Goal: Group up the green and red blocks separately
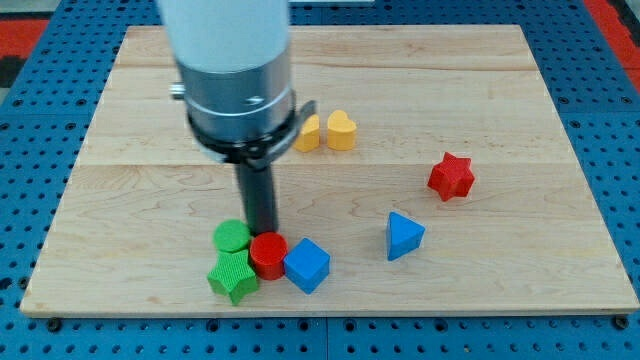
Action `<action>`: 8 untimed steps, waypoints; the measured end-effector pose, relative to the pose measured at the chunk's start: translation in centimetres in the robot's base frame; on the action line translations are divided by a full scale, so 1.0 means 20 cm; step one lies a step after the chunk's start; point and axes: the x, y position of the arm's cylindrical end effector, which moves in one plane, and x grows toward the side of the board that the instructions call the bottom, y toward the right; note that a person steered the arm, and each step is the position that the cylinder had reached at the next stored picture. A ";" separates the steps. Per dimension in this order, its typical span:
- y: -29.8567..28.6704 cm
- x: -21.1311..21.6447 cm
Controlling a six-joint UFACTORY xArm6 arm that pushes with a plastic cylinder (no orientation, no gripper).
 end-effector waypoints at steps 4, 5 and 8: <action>-0.60 0.14; -0.55 0.42; 0.26 0.42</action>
